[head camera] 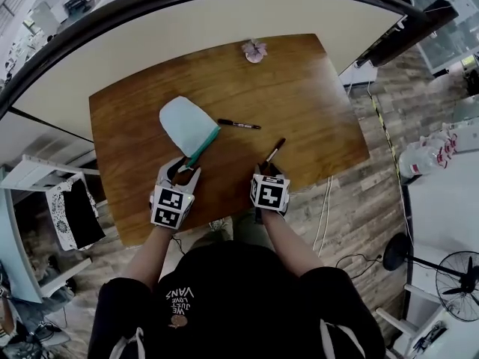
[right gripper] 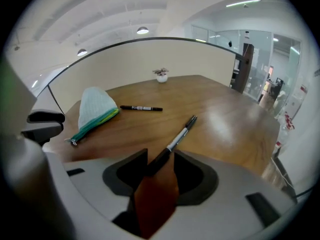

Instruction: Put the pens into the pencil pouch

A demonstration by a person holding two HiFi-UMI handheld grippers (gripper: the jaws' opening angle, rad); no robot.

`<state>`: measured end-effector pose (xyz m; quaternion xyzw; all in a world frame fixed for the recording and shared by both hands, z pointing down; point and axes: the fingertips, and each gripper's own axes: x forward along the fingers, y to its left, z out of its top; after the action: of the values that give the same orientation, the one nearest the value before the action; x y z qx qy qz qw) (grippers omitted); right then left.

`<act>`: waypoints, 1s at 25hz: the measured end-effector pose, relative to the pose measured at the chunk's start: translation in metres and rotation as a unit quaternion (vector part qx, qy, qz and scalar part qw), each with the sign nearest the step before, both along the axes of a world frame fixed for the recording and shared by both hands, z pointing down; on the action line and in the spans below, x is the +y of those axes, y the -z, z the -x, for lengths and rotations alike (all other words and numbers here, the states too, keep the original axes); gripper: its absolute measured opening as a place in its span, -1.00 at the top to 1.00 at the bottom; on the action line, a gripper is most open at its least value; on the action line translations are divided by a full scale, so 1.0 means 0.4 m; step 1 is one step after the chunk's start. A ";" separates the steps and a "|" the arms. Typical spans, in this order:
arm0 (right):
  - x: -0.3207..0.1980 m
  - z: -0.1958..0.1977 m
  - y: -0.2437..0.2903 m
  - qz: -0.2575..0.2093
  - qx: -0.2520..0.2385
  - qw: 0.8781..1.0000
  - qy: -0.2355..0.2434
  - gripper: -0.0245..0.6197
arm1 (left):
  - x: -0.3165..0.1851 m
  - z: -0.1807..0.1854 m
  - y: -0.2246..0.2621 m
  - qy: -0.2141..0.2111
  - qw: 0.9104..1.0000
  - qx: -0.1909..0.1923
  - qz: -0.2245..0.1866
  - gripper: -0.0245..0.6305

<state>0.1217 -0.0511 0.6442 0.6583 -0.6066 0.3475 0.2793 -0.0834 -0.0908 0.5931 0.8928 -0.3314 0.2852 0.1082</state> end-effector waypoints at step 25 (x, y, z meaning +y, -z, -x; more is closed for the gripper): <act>0.051 -0.034 0.014 -0.008 -0.015 1.000 0.024 0.74 | -0.087 -0.043 -0.165 -0.033 0.991 -0.119 0.054 0.65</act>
<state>0.1353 -0.0306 0.6386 0.6406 -0.6290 0.3453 0.2733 -0.0662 -0.1256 0.6592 0.8559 -0.2963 0.4103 0.1067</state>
